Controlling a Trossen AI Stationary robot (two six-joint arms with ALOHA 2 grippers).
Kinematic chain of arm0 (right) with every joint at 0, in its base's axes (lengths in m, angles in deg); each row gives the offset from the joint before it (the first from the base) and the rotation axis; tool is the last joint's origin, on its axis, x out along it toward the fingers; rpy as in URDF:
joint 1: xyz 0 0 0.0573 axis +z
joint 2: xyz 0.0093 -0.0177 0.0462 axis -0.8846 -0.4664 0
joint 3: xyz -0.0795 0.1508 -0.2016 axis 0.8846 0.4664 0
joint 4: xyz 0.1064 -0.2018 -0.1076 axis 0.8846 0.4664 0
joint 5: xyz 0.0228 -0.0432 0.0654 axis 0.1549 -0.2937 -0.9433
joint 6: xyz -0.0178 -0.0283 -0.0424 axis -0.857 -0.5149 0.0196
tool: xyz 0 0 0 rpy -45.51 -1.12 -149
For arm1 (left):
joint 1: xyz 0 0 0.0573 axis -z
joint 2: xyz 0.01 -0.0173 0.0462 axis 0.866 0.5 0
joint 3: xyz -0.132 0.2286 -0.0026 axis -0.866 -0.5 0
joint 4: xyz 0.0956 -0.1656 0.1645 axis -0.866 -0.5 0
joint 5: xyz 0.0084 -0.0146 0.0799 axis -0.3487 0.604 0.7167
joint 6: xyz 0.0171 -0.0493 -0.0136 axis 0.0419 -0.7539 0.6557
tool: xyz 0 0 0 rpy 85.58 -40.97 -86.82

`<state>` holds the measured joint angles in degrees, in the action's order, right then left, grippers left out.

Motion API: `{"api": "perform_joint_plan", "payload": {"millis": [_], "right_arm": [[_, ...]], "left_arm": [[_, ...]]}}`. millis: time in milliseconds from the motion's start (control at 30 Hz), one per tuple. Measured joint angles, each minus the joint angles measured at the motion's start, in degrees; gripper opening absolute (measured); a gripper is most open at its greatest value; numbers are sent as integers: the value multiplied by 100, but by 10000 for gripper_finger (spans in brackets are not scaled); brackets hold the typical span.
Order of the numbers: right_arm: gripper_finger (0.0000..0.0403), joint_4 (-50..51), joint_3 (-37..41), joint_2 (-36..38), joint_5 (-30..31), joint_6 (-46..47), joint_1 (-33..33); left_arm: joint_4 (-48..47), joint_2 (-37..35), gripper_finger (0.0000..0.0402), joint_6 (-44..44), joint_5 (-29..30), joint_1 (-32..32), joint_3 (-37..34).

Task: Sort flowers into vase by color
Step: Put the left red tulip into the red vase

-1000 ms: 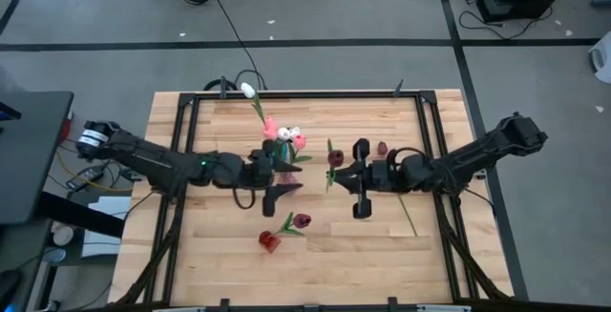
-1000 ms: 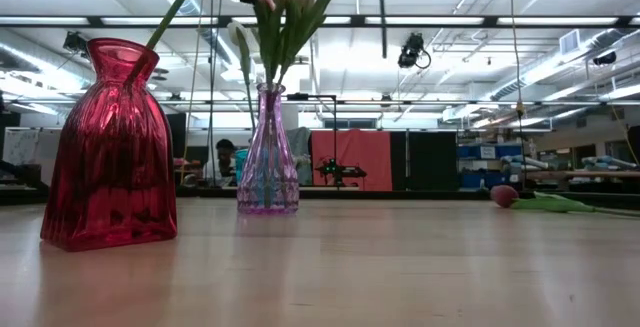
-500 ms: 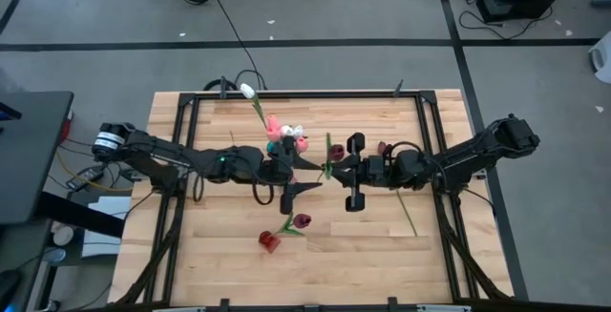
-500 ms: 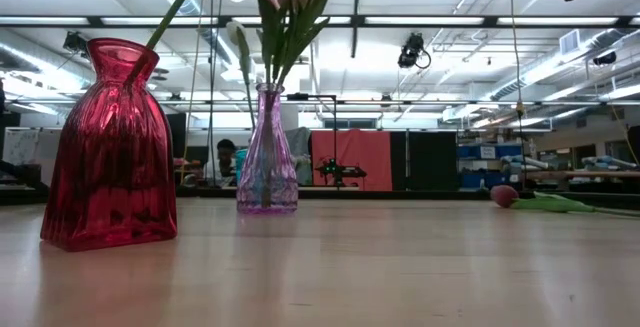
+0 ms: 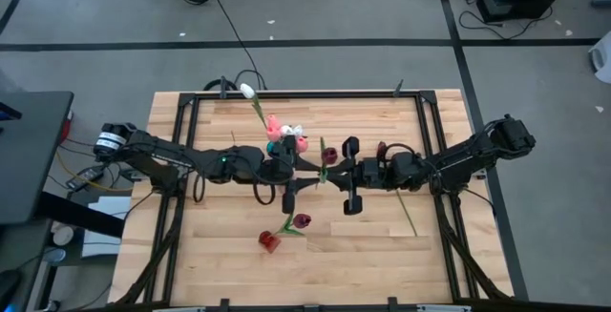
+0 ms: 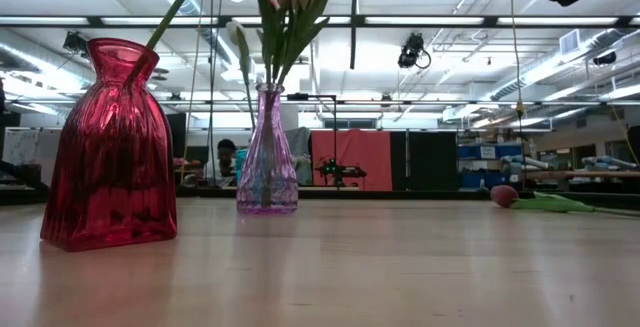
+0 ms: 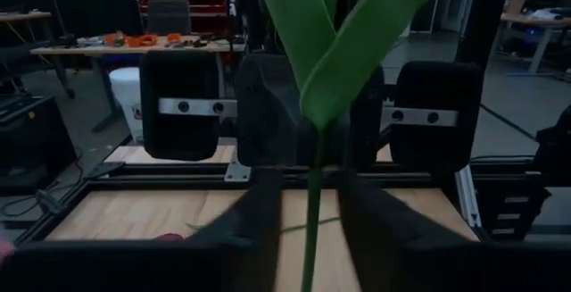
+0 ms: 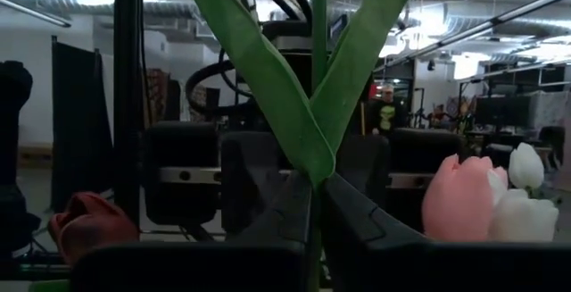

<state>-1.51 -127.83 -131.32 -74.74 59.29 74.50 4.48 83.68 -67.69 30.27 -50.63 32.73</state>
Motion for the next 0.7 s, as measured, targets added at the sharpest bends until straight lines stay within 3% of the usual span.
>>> {"api": "perform_joint_plan", "payload": {"millis": [167,433,700], "right_arm": [[36,7,-1,0,12,6,53],[84,184,0,143,12,7,273],[122,1240,0,1044,-19,-40,663]], "left_arm": [[-36,0,15,47,2,-15,0],[-123,-143,4,262,-150,71,-9],[-1071,-1056,3,391,-278,384,-23]]}}
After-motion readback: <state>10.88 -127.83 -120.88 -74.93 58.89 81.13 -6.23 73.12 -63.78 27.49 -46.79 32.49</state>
